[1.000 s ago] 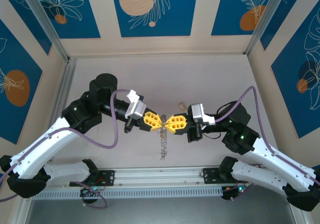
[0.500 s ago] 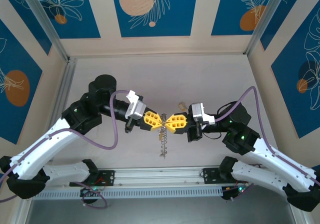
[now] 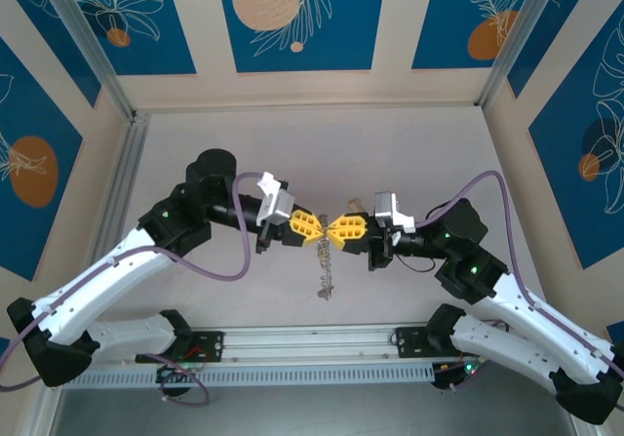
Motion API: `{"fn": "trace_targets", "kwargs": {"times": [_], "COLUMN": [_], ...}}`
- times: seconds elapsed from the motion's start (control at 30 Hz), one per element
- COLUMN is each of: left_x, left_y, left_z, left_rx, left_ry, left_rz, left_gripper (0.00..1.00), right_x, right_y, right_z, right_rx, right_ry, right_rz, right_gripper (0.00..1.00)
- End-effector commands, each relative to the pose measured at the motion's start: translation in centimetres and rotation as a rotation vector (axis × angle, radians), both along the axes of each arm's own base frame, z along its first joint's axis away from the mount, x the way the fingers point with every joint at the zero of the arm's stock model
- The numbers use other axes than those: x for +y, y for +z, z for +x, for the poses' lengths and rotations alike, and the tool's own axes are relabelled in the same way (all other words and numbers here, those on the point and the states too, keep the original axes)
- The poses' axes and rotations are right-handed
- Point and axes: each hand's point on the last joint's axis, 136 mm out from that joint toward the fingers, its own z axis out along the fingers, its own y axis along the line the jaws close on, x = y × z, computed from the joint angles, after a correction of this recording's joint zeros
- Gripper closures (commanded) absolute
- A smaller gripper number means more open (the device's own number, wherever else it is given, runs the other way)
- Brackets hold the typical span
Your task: Put the keys on the keyring
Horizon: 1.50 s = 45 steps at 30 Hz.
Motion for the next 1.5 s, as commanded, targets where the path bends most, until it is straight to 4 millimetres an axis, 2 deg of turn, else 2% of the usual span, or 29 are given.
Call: {"fn": "trace_targets", "kwargs": {"times": [0.0, 0.1, 0.17, 0.2, 0.3, 0.47, 0.57, 0.63, 0.73, 0.8, 0.9, 1.0, 1.1, 1.3, 1.4, 1.47], "left_x": [-1.4, -1.7, -2.1, -2.5, -3.8, -6.1, -7.0, -7.4, -7.1, -6.4, -5.1, -4.0, -2.8, -0.8, -0.2, 0.3], "left_y": [-2.7, -4.0, -4.7, -5.2, -7.0, -8.9, -9.6, -10.8, -13.0, -15.0, -18.4, -21.5, -24.0, -27.5, -29.7, -30.9], "left_z": [0.6, 2.4, 3.8, 4.4, 6.2, 8.9, 10.3, 11.0, 11.8, 12.2, 12.5, 11.8, 11.2, 10.2, 8.8, 8.6], "left_rx": [0.070, 0.094, 0.113, 0.124, 0.150, 0.199, 0.250, 0.280, 0.316, 0.344, 0.378, 0.431, 0.466, 0.503, 0.508, 0.518], "left_ry": [-0.007, 0.040, 0.076, 0.086, 0.113, 0.111, 0.093, 0.101, 0.139, 0.189, 0.275, 0.316, 0.359, 0.422, 0.414, 0.432], "left_rz": [0.031, 0.020, 0.006, 0.006, 0.026, 0.003, -0.024, -0.012, 0.024, 0.053, 0.140, 0.212, 0.277, 0.374, 0.469, 0.509], "left_gripper": [1.00, 1.00, 1.00, 1.00, 1.00, 1.00, 1.00, 1.00, 1.00, 1.00, 1.00, 1.00, 1.00, 1.00, 0.99, 0.98], "right_x": [0.3, -0.1, -0.8, -1.2, -2.6, -5.9, -9.5, -12.3, -14.1, -14.2, -14.5, -14.9, -15.3, -15.7, -15.3, -15.0], "right_y": [-1.5, -3.5, -4.7, -5.2, -6.0, -7.0, -7.3, -7.4, -7.7, -8.2, -9.8, -11.5, -12.2, -15.1, -16.7, -17.3], "right_z": [3.1, 4.7, 5.7, 6.2, 7.2, 9.0, 10.2, 11.1, 11.9, 12.5, 14.2, 15.6, 16.6, 18.8, 19.8, 20.6], "right_rx": [0.066, 0.113, 0.143, 0.160, 0.189, 0.234, 0.246, 0.252, 0.271, 0.312, 0.412, 0.482, 0.527, 0.639, 0.689, 0.706], "right_ry": [-0.114, -0.183, -0.233, -0.255, -0.315, -0.499, -0.698, -0.855, -0.938, -0.937, -0.978, -1.003, -1.011, -1.032, -1.013, -1.003], "right_rz": [-0.020, -0.064, -0.083, -0.090, -0.091, -0.056, 0.002, 0.046, 0.052, 0.039, -0.008, -0.033, -0.010, -0.072, -0.080, -0.086], "right_gripper": [0.93, 0.73, 0.66, 0.58, 0.45, 0.36, 0.32, 0.28, 0.27, 0.27, 0.28, 0.28, 0.28, 0.29, 0.29, 0.29]}}
